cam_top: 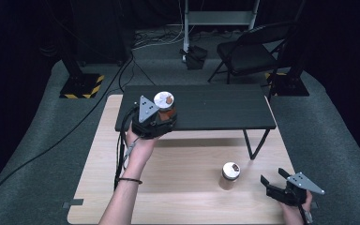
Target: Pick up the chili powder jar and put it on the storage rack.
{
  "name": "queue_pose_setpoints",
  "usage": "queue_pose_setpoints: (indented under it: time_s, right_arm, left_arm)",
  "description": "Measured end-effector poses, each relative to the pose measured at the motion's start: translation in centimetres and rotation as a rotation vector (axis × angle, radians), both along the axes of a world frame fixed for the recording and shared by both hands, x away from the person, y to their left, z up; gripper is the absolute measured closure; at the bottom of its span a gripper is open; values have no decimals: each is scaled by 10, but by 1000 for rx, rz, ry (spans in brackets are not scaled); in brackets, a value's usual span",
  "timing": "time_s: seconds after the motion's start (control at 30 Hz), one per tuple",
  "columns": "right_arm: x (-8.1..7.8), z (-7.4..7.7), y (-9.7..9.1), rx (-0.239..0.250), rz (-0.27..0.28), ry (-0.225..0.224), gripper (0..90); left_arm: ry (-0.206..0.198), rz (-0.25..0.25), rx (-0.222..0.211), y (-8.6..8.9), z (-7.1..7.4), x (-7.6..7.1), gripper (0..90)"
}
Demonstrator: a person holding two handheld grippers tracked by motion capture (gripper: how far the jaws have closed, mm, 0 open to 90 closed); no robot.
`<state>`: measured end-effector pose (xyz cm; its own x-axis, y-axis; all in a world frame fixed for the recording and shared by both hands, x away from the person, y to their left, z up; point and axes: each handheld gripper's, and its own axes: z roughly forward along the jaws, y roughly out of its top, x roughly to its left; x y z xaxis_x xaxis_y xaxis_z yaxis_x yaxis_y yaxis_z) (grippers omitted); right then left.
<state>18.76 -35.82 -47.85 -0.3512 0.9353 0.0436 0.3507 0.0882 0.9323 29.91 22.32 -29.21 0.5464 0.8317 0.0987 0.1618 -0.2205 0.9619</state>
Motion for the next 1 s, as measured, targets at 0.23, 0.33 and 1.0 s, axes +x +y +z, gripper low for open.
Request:
queue_pose_setpoints:
  time_s: [0.23,0.33,1.0]
  right_arm:
    - [0,0,0,-1,1,0,163]
    - [0,0,0,-1,0,0,163]
    - [0,0,1,-2,0,1,164]
  left_arm:
    - [17,2,-16,-1,-1,6,319]
    - [22,-1,-22,1,-1,7,318]
    - [-11,-40,-38,27,-9,-16,197]
